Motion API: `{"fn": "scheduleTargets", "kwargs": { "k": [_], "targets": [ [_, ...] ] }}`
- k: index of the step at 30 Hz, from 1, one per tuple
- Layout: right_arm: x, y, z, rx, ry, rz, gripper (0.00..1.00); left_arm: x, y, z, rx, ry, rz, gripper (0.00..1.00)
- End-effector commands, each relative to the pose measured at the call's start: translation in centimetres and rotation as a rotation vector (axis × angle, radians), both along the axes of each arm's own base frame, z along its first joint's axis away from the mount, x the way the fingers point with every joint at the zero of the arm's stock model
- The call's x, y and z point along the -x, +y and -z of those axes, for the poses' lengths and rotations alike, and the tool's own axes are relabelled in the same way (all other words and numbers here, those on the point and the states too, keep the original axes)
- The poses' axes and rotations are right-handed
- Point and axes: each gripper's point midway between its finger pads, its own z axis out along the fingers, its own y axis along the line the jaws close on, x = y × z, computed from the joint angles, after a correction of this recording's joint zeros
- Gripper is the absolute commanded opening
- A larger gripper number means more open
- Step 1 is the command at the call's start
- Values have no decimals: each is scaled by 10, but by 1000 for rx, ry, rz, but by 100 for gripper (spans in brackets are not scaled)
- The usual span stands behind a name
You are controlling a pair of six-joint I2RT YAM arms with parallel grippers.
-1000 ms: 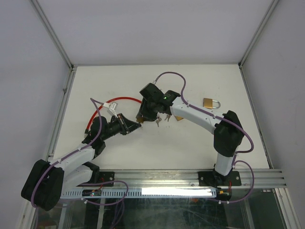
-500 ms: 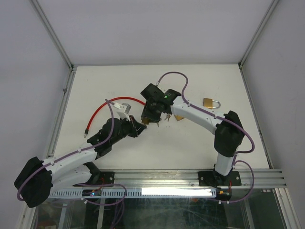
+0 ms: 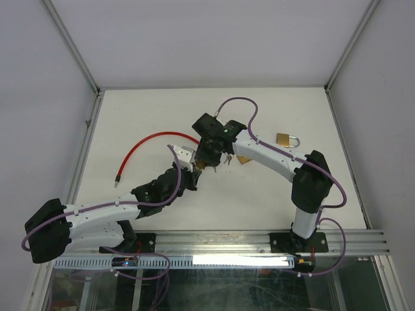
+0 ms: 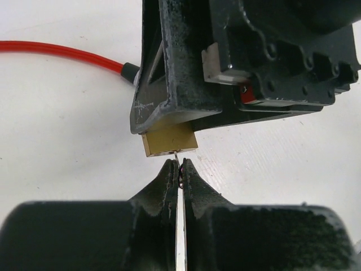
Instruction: Unlock with the key
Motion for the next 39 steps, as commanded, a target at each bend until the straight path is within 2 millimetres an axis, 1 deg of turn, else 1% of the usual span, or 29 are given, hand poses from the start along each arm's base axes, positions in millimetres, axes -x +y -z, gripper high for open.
{"fn": "scheduleTargets", "kwargs": {
  "k": [1, 3, 5, 7, 10, 12, 16, 19, 22, 23, 27, 30, 31, 33, 35, 37, 39],
  "targets": [
    [27, 22, -26, -106, 67, -53, 0, -21, 3, -59, 110, -151, -100, 5],
    [19, 16, -24, -90, 36, -64, 0, -15, 9, -65, 148, -149, -94, 13],
    [13, 7, -20, -57, 17, -76, 0, -9, 14, -68, 173, -138, -89, 28],
    [8, 1, -16, -25, -12, -99, 0, -2, 21, -69, 190, -113, -88, 40],
    [3, -5, -11, 21, -56, -155, 0, 8, 29, -62, 204, -65, -86, 50],
    [3, -7, -7, 39, -75, -210, 0, 12, 32, -58, 216, -30, -77, 54],
    [6, -3, 0, 59, -138, -331, 0, 8, 39, -57, 263, 38, -62, 59],
    [12, 3, -1, 46, -192, -425, 0, -4, 46, -63, 322, 76, -42, 61],
    [21, 11, -3, 11, -244, -521, 0, -15, 49, -68, 361, 112, -16, 64],
    [25, 14, -3, -4, -255, -553, 0, -18, 48, -67, 363, 133, -1, 65],
    [37, 23, -6, -65, -297, -645, 0, -31, 37, -53, 369, 249, 58, 65],
    [43, 29, -18, -118, -342, -691, 0, -34, 29, -44, 392, 315, 120, 64],
    [44, 30, -22, -136, -355, -704, 0, -38, 29, -46, 416, 315, 138, 64],
    [48, 33, -27, -169, -373, -732, 0, -37, 28, -48, 474, 334, 197, 64],
    [51, 35, -29, -191, -375, -749, 0, -37, 28, -55, 545, 334, 257, 64],
    [53, 36, -31, -208, -381, -755, 0, -34, 25, -61, 605, 352, 314, 65],
    [53, 37, -32, -222, -384, -749, 0, -28, 20, -61, 637, 373, 364, 67]
  ]
}}
